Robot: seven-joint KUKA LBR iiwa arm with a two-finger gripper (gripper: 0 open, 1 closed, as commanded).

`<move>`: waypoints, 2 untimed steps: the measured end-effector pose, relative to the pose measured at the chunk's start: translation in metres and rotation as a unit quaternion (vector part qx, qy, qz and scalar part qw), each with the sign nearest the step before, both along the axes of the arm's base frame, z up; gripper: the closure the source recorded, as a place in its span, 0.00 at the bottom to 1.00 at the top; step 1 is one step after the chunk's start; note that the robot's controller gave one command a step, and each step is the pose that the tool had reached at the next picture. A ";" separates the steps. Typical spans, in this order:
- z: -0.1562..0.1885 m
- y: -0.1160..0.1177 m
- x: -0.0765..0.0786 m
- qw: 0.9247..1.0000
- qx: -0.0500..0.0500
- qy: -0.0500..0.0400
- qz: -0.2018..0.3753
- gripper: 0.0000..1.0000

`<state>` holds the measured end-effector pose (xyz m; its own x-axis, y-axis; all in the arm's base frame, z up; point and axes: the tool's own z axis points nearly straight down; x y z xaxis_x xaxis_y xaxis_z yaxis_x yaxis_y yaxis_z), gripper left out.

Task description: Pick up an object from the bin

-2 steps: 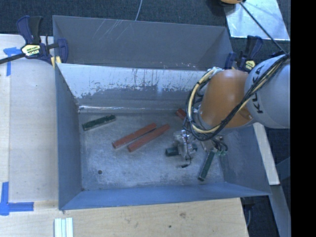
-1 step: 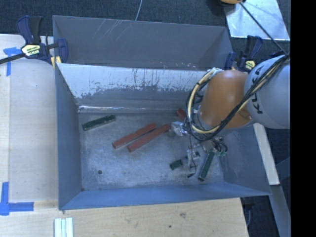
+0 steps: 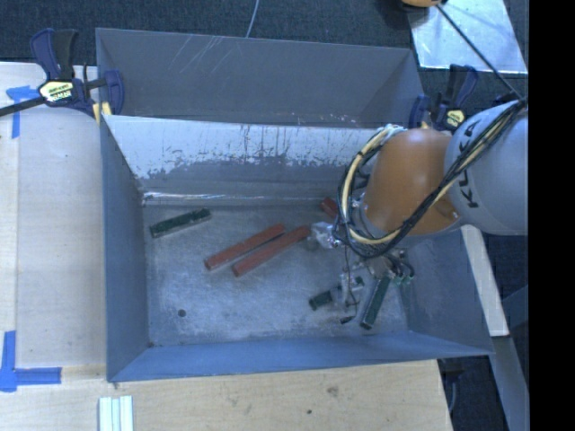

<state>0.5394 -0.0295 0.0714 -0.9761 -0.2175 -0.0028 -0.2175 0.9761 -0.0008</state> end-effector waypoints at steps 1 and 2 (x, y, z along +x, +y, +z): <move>0.024 0.027 -0.048 0.997 0.000 0.001 0.083 1.00; 0.024 0.027 -0.048 0.997 0.000 0.001 0.083 0.00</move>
Offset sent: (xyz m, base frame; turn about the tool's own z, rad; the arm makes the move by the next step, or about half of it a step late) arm 0.0000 0.0000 0.0000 0.0000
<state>0.4916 -0.0024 0.0952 -0.9263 -0.3769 -0.0009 -0.3769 0.9263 -0.0001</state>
